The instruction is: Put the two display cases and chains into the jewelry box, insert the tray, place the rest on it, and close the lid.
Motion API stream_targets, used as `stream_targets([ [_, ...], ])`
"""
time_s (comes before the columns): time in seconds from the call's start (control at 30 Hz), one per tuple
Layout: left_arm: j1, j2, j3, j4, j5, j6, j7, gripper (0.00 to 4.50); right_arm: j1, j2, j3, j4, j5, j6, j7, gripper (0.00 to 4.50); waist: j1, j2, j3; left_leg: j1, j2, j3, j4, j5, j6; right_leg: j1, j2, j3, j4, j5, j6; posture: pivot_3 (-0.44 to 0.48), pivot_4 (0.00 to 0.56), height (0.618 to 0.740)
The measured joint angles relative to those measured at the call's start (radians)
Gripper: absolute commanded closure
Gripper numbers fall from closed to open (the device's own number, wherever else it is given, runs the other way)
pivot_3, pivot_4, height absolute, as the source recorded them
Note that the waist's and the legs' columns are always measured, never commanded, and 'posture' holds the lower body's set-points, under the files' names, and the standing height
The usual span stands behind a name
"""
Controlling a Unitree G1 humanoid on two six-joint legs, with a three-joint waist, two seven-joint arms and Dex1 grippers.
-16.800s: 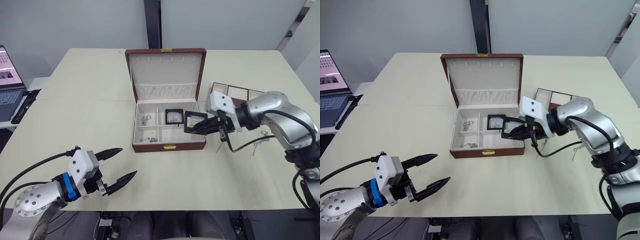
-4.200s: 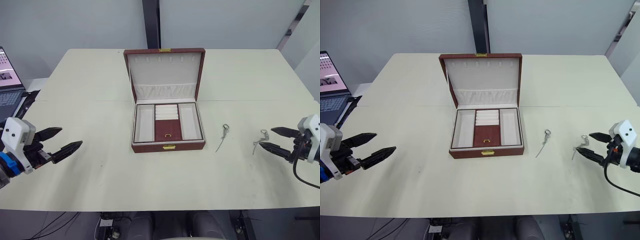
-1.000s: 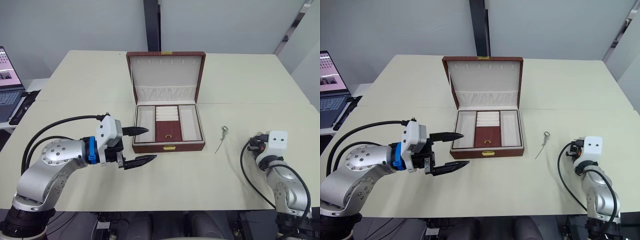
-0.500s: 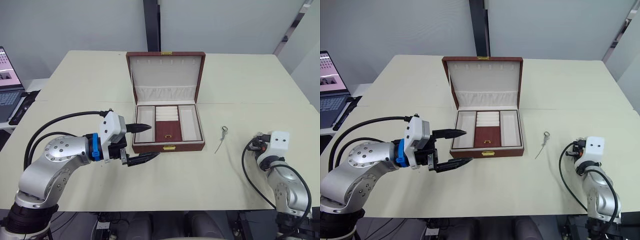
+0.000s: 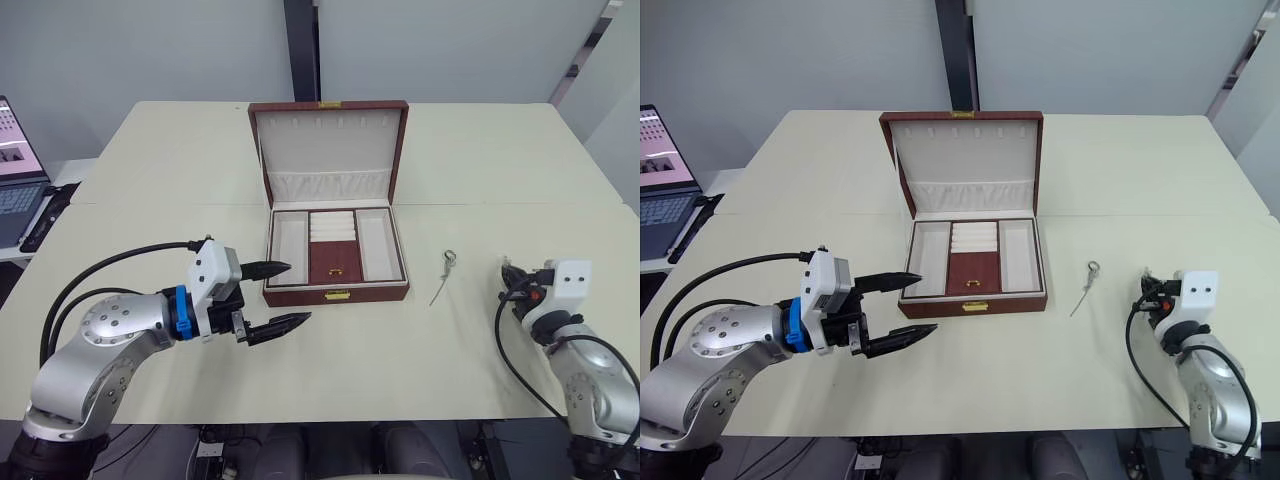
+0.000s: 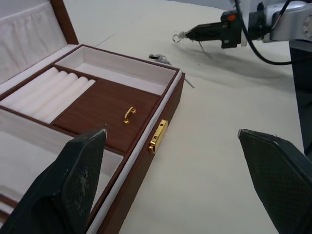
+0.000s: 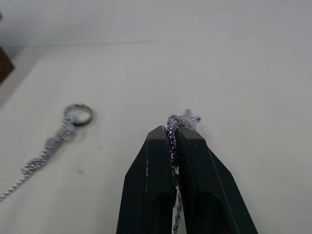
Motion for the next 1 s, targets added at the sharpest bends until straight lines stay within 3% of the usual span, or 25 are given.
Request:
stream_targets([
  [0.2,0.083,-0.022,0.055,-0.008,0.000,-0.032,0.027,0.00,-0.070,-0.053,0.037,-0.055,0.088,0.036,0.102,4.50,-0.001,0.000,0.000,0.000,0.000,0.000,0.000,0.000,0.000,0.000,0.000,0.000,0.000,0.000,0.000,0.000,0.150,0.740],
  [0.5,0.257,-0.068,0.161,-0.017,0.002,-0.087,0.064,0.00,-0.312,-0.106,0.177,-0.116,0.238,0.229,0.182,4.50,0.001,0.001,0.001,-0.001,0.000,-0.001,0.000,0.000,0.000,0.000,-0.001,0.000,-0.001,0.000,0.000,0.000,0.150,0.740],
  [0.73,0.334,-0.116,0.214,-0.096,-0.003,-0.096,0.149,0.00,-0.520,-0.035,0.316,-0.076,0.265,0.298,0.196,4.50,-0.002,0.001,0.001,-0.001,0.000,-0.003,0.000,0.000,0.000,-0.001,-0.001,-0.001,-0.001,0.000,0.000,0.000,0.150,0.740],
  [1.0,0.435,-0.160,0.244,-0.234,-0.023,-0.069,0.277,0.00,-0.621,0.035,0.461,0.033,0.191,0.303,0.200,4.50,0.000,0.001,0.001,-0.002,-0.001,-0.003,0.000,0.000,0.000,0.000,-0.002,-0.001,-0.001,0.000,0.000,0.000,0.150,0.740],
])
